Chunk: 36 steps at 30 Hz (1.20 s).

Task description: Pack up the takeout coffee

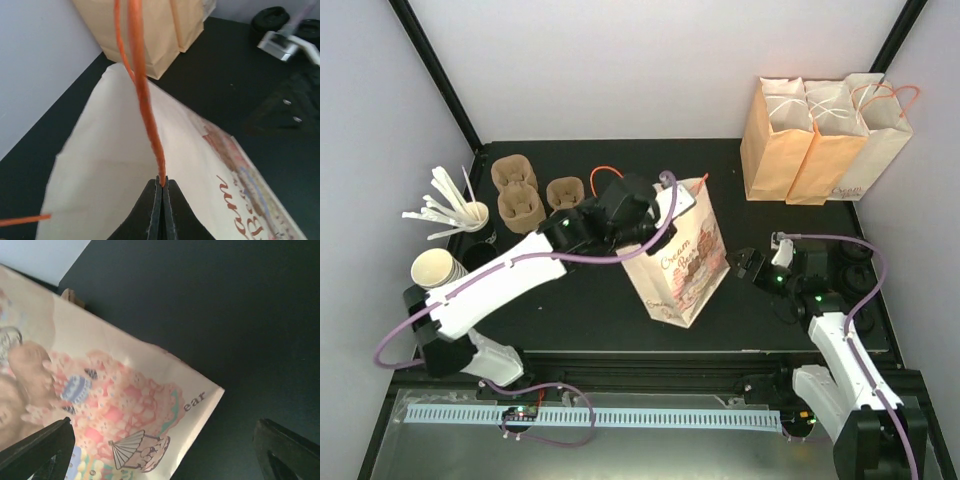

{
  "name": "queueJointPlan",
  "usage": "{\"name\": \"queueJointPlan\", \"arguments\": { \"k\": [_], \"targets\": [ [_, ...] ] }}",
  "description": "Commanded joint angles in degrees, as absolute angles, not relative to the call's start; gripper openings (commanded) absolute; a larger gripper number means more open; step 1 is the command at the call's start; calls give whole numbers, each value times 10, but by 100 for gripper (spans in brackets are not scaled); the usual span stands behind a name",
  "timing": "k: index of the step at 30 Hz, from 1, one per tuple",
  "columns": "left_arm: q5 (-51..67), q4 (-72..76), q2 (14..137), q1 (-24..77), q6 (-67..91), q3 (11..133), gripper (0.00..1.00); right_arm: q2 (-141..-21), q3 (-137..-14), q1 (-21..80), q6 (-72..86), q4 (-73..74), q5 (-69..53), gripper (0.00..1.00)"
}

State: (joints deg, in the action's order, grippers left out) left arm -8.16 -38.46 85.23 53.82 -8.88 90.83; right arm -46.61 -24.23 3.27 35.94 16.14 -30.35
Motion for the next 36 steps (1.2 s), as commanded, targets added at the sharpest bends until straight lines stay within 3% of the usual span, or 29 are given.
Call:
{"name": "queueJointPlan", "arguments": {
  "k": [1, 6, 11, 20, 22, 24, 26, 31, 36],
  "targets": [
    [-115, -317, 762, 568, -75, 846, 2, -504, -264, 38, 359, 163, -377, 100],
    [-161, -363, 739, 573, -71, 845, 2, -550, -352, 96, 299, 212, -309, 100],
    [-240, -403, 750, 580, -96, 868, 2, -632, -396, 161, 307, 209, -314, 100],
    [-245, -398, 808, 656, -4, 828, 9, -719, -329, 192, 380, 92, -319, 100],
    [-237, -423, 824, 667, 19, 850, 20, -723, -329, 192, 369, 101, -314, 100],
    [-223, -457, 837, 669, 41, 879, 46, -721, -331, 192, 354, 115, -305, 100],
    [-212, -488, 846, 670, 61, 908, 63, -716, -336, 192, 339, 135, -295, 100],
    [-168, -529, 815, 670, 86, 949, 83, -688, -368, 192, 299, 205, -251, 100],
    [-104, -470, 683, 670, 102, 904, 98, -661, -447, 189, 277, 328, -89, 100]
  ]
}}
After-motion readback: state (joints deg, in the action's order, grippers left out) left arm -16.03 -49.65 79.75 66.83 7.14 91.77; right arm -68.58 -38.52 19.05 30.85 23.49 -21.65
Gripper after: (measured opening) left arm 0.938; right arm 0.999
